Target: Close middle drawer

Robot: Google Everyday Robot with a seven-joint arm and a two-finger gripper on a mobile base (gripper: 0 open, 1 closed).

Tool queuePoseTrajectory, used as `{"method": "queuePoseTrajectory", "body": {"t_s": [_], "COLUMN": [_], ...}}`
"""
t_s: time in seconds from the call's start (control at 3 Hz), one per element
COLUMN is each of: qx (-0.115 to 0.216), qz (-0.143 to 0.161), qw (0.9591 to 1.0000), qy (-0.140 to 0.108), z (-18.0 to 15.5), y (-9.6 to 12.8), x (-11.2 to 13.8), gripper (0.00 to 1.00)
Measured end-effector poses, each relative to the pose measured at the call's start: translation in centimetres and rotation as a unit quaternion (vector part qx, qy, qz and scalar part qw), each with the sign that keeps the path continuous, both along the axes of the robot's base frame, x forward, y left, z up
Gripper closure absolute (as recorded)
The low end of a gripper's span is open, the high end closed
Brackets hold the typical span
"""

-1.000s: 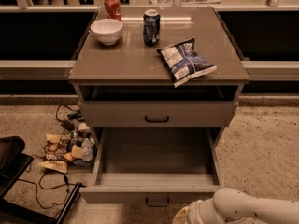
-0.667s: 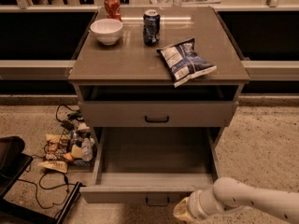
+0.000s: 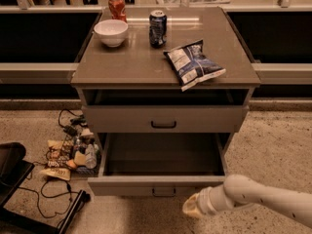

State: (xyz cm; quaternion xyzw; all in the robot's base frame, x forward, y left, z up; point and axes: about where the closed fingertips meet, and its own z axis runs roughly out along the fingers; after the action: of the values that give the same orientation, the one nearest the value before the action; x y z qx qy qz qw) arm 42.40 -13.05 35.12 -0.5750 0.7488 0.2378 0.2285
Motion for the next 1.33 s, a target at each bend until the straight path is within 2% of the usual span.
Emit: {"method": "queuePoseTrajectory", "body": {"t_s": [0.33,0.67,1.0,1.33], "qx": [0.002,0.008,0.014,0.019], "qz": [-0.013,-0.011,-0.001,-0.008], "qw": [0.9997,0.9997,0.9997,0.9988], "qy": [-0.019,-0.020,-0.020,-0.045], "z": [0.6,0.4,0.1,1.1], "y": [-1.7,-1.6,-1.6,-3.2], "x": [5.4,6.2,8.3,14.4], "gripper": [1.00,1.00,1.00,1.00]}}
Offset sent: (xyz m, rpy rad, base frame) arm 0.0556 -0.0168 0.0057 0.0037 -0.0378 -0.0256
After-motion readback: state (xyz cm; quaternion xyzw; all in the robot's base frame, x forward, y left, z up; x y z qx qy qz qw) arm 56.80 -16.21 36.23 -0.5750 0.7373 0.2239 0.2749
